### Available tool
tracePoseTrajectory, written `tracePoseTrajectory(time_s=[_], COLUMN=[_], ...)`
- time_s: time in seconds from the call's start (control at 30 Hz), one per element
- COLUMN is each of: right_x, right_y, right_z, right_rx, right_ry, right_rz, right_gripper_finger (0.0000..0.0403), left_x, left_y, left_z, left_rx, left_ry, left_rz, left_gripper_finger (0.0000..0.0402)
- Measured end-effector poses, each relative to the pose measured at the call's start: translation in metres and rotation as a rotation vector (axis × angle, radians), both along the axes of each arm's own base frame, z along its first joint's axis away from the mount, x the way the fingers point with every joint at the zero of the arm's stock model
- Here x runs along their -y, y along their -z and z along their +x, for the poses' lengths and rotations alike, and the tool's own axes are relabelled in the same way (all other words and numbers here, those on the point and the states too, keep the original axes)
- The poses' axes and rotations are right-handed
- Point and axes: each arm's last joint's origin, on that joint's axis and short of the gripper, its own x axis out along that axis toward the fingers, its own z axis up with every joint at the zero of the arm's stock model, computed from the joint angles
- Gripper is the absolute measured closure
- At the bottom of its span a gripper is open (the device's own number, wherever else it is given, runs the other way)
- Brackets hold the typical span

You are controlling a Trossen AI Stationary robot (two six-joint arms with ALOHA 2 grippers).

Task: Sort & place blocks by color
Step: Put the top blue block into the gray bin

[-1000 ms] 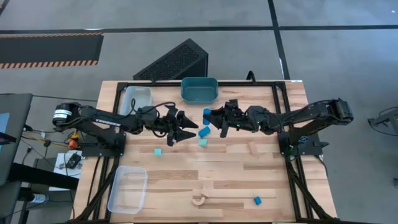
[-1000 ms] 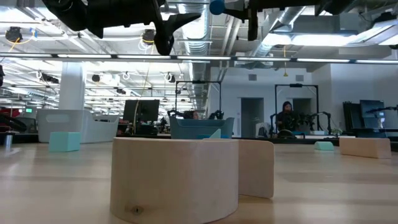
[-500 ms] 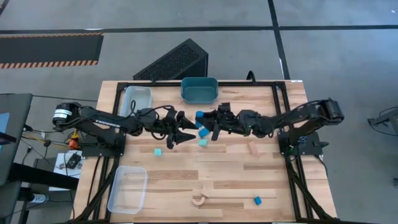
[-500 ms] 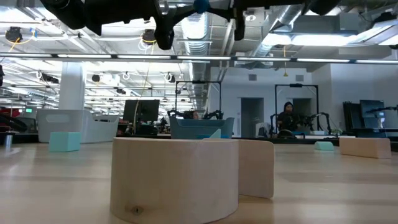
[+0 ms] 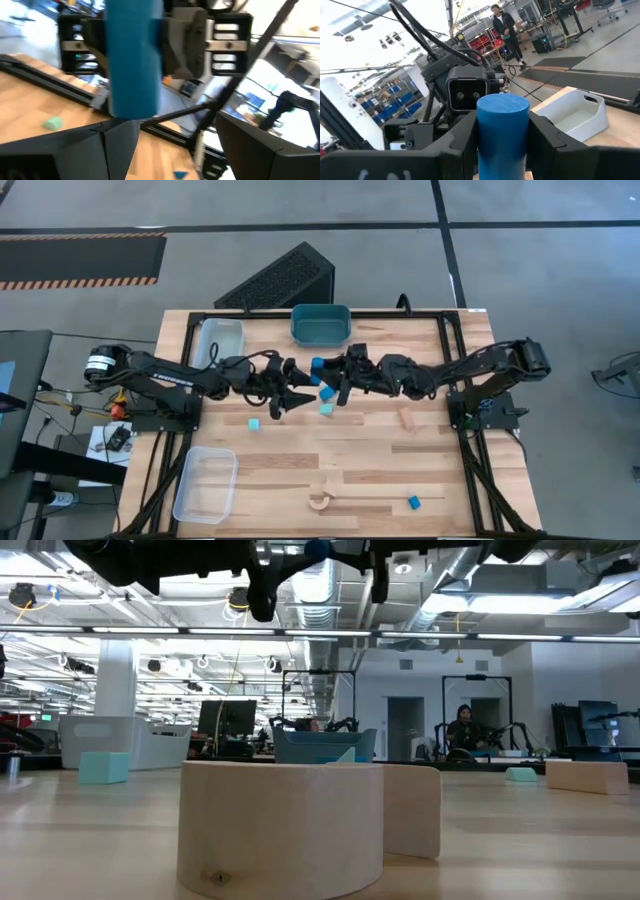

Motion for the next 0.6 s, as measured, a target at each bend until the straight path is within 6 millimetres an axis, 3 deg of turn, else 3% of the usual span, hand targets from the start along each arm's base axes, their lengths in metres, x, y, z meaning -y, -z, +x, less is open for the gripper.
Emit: tracePoseTrajectory(time_s=[0.23, 0.6], right_x=[0.001, 0.001], right_y=[0.0028, 0.0067], right_z=[0.0003, 0.0006], right_rx=[-0.027, -0.063], right_ry=[-0.02, -0.017], right_rz=[-0.008, -0.006], right_gripper_finger=[0.0257, 0.0263], left_x=[-0.005, -0.0062], left_y=[0.0015, 0.0037], left_z=[0.0002, 0.0003], left_rx=[-0.016, -0.046], left_ry=[-0.162, -0.208], left_rz=[0.041, 0.105], left_gripper_finger=[0.0148, 0.0142])
